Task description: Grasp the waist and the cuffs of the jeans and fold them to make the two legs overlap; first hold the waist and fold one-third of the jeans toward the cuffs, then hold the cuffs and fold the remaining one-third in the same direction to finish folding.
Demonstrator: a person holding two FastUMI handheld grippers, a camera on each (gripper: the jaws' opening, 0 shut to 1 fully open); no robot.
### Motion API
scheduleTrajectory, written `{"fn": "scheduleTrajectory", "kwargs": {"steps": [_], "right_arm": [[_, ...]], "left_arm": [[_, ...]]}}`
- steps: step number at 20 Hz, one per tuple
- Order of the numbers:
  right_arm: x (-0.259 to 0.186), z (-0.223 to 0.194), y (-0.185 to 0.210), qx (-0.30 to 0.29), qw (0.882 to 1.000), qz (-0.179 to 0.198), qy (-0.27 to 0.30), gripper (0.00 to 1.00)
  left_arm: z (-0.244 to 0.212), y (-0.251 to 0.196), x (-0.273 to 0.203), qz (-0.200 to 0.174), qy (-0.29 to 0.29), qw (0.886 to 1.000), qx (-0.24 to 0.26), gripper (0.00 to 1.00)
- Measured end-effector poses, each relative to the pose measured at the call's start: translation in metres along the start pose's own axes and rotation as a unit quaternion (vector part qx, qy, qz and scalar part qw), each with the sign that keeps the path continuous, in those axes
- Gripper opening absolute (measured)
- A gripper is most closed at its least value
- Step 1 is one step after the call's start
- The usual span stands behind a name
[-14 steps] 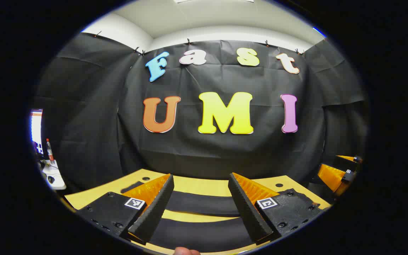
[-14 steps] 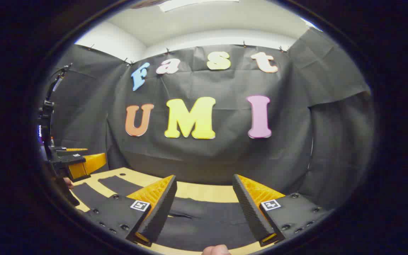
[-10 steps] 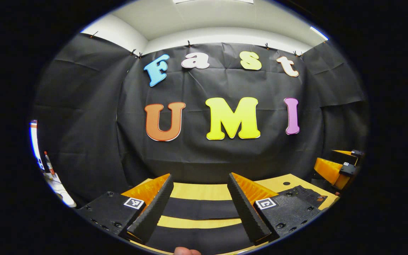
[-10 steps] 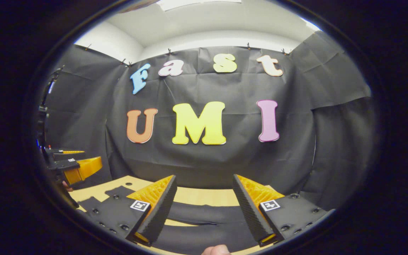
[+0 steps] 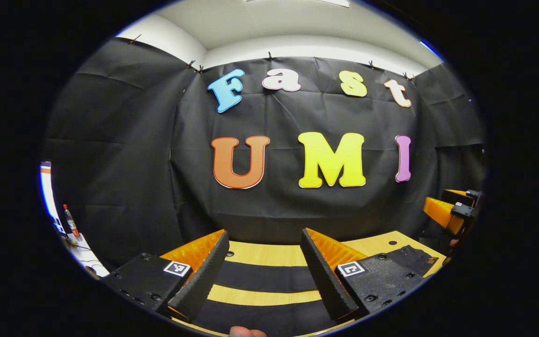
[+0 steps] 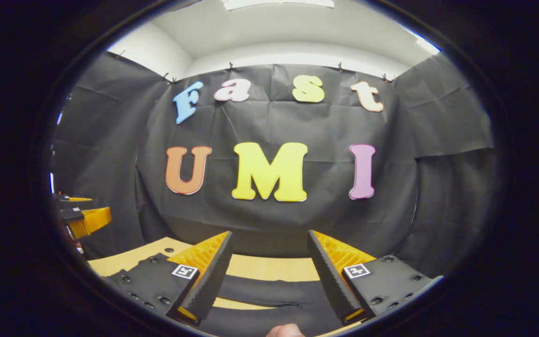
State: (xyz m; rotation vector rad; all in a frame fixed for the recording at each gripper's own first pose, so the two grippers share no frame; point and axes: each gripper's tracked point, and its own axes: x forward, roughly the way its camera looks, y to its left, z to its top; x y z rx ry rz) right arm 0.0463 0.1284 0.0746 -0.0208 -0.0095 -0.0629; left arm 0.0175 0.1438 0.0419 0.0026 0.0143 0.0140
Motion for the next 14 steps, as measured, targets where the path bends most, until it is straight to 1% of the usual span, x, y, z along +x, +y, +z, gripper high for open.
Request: {"fn": "scheduleTrajectory", "kwargs": {"steps": [1, 2, 4, 5, 6, 13, 14], "right_arm": [[0.001, -0.002, 0.001, 0.000, 1.000, 0.002, 0.002, 0.95], [0.002, -0.001, 0.002, 0.003, 1.000, 0.003, 0.002, 0.95], [0.006, 0.000, 0.003, 0.006, 1.000, 0.005, 0.001, 0.95], [0.007, -0.002, 0.003, 0.006, 1.000, 0.006, 0.003, 0.95], [0.009, -0.003, 0.001, 0.007, 1.000, 0.005, 0.004, 0.95], [0.016, -0.011, -0.021, 0.006, 1.000, -0.011, 0.015, 0.95], [0.016, -0.011, -0.025, 0.006, 1.000, -0.012, 0.017, 0.95]], "left_arm": [[0.000, 0.001, 0.001, 0.003, 0.004, 1.000, 0.000, 1.00], [0.000, 0.001, 0.001, 0.003, 0.002, 1.000, 0.002, 0.98], [0.000, 0.000, 0.003, 0.001, 0.000, 1.000, 0.005, 0.98], [-0.001, 0.000, 0.005, 0.001, 0.002, 1.000, 0.006, 1.00], [-0.002, -0.001, 0.005, 0.000, 0.006, 1.000, 0.006, 0.98], [-0.006, -0.004, 0.013, -0.001, 0.013, 1.000, 0.000, 0.98], [-0.008, -0.004, 0.014, -0.001, 0.016, 1.000, -0.003, 1.00]]}}
